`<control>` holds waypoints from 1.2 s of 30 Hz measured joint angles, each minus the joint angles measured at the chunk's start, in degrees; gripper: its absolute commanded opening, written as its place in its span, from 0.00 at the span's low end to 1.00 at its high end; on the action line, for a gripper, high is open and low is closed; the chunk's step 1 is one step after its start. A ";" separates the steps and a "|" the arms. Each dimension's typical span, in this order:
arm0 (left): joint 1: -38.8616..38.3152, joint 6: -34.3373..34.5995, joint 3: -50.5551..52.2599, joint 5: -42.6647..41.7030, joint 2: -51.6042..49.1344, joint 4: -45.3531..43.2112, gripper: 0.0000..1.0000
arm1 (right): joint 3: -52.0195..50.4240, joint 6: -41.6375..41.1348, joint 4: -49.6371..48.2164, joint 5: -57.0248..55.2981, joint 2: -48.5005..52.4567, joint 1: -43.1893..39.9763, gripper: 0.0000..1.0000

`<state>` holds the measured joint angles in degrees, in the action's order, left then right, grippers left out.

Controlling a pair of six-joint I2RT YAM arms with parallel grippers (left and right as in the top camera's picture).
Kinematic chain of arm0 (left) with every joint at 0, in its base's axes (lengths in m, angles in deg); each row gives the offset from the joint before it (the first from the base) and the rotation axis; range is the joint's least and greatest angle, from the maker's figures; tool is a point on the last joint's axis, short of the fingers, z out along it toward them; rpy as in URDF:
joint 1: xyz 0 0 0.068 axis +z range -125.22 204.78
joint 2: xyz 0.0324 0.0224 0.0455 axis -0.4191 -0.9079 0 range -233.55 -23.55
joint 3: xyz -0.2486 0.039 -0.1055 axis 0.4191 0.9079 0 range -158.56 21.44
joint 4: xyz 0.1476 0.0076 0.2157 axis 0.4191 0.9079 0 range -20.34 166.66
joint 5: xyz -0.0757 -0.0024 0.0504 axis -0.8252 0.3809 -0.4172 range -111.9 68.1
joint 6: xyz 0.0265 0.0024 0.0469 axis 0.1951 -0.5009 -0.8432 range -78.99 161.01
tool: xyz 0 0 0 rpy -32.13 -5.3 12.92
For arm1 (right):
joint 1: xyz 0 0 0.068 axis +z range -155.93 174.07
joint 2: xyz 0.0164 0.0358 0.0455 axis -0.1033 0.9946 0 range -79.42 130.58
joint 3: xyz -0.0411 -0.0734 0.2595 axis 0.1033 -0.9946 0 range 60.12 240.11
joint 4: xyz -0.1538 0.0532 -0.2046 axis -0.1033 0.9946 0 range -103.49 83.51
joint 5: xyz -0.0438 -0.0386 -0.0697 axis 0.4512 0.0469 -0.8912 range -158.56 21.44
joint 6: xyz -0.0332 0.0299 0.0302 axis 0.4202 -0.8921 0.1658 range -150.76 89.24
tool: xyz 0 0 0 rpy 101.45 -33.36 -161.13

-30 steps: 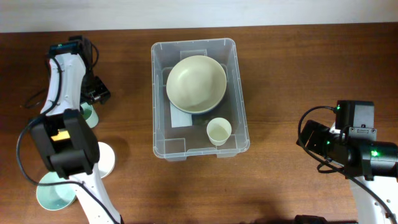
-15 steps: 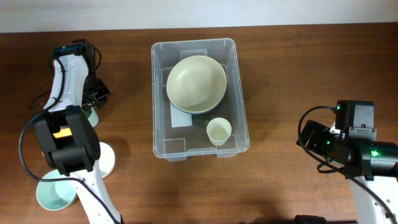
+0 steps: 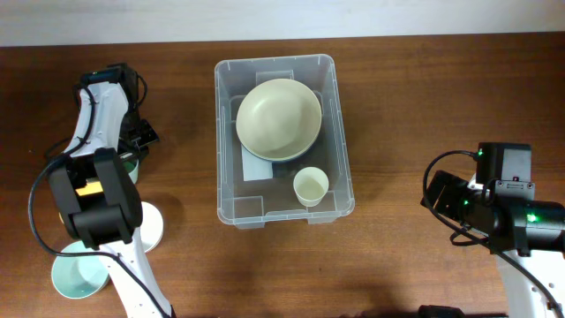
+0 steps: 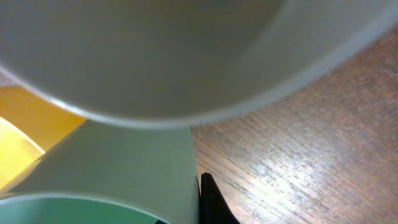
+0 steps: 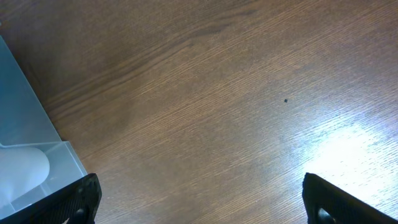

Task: Pack container
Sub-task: 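Grasp the pale green cup's rim with the left gripper, then carry the green cup over the container and drop it into the cream cup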

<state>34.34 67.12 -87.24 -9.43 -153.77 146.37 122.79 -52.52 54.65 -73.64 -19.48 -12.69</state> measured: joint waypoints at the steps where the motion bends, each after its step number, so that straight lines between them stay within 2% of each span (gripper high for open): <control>1: -0.09 0.00 -0.02 0.02 0.00 0.48 0.01 | 0.00 -0.04 0.00 -0.02 0.00 0.00 0.99; 10: -4.11 -0.20 -5.95 -0.46 1.09 7.21 0.01 | 0.00 -0.02 0.00 0.00 0.00 0.00 0.99; 17: -12.37 -1.29 -8.28 -5.73 12.46 7.56 0.01 | 0.00 0.00 0.02 0.00 0.00 0.00 0.99; 24: -24.83 -1.70 -9.53 -8.94 24.15 7.78 0.01 | 0.00 0.00 0.02 -0.02 0.00 0.00 0.99; 29: -35.74 -0.81 -9.66 -11.17 24.41 7.26 0.01 | 0.00 -0.02 0.48 0.00 0.00 0.00 0.99; 36: -47.34 2.40 -9.66 -12.70 24.13 1.22 0.01 | 0.00 0.04 0.66 0.00 0.00 0.00 0.99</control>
<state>-13.00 69.53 -96.91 -22.13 -129.64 147.59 122.79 -52.47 55.31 -73.64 -19.48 -12.69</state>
